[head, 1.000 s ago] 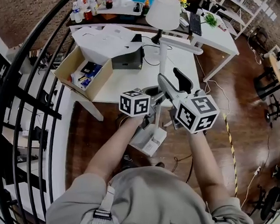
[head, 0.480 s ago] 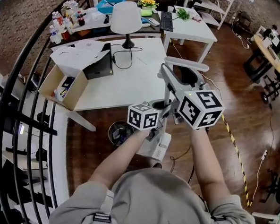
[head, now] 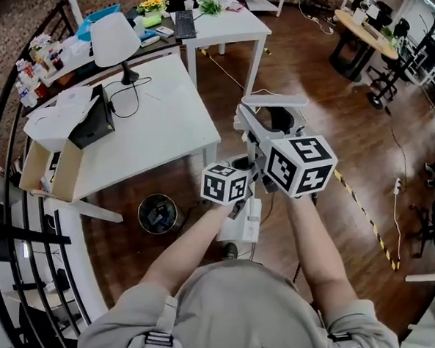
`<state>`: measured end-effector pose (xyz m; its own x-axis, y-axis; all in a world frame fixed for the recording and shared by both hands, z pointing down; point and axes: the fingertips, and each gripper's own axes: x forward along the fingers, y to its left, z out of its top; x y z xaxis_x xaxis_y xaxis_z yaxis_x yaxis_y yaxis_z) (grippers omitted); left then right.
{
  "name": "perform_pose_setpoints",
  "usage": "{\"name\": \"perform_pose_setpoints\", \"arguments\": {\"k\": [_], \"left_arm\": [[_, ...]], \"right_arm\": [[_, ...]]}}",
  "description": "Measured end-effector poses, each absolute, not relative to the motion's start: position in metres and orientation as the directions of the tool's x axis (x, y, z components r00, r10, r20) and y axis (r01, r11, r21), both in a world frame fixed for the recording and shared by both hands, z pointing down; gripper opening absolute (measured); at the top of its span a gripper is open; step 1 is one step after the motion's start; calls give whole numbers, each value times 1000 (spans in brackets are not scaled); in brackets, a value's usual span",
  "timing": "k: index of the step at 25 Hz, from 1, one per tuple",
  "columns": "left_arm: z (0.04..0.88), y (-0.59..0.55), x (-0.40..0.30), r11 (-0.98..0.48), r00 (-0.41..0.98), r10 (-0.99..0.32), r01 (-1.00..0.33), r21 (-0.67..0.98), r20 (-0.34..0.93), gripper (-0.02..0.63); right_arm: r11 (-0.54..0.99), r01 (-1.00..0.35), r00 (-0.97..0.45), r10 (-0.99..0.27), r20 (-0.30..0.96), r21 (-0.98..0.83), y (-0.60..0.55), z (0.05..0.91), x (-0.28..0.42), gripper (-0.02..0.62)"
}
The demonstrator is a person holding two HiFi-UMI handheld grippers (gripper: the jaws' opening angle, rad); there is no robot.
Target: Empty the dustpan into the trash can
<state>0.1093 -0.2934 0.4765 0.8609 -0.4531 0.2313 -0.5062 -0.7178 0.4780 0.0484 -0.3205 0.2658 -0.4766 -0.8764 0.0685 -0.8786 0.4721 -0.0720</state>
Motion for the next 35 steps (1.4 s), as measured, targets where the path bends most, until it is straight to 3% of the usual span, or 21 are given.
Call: {"name": "perform_pose_setpoints", "arguments": {"k": [4, 9, 13, 19, 26, 31, 33, 35], "left_arm": [[495, -283, 152, -730, 868, -417, -497, 469, 269, 81], [509, -269, 189, -748, 891, -365, -453, 485, 270, 89], [511, -267, 197, -751, 911, -341, -413, 515, 234, 99], [533, -271, 169, -741, 878, -384, -478, 471, 286, 220], [549, -279, 105, -678, 810, -471, -585, 445, 349, 224], [545, -285, 60, -648, 752, -549, -658, 383, 365, 165], [544, -287, 48, -649, 737, -567, -675, 351, 369, 9], [541, -289, 40, -655, 729, -575, -682, 326, 371, 5]], "right_arm": [[430, -903, -428, -893, 138, -18, -312, 289, 91, 208], [429, -901, -433, -890, 145, -56, -298, 304, 126, 101], [441, -895, -446, -883, 147, -68, -294, 310, 144, 94], [454, -883, -467, -875, 125, -123, -297, 320, 155, 94], [451, -883, -466, -877, 119, -134, -325, 334, 162, 94], [396, -910, -410, -904, 122, -124, -360, 368, 180, 94], [372, -919, -388, -912, 134, -129, -375, 392, 188, 94], [347, -929, -364, -920, 146, -130, -386, 418, 196, 94]]}}
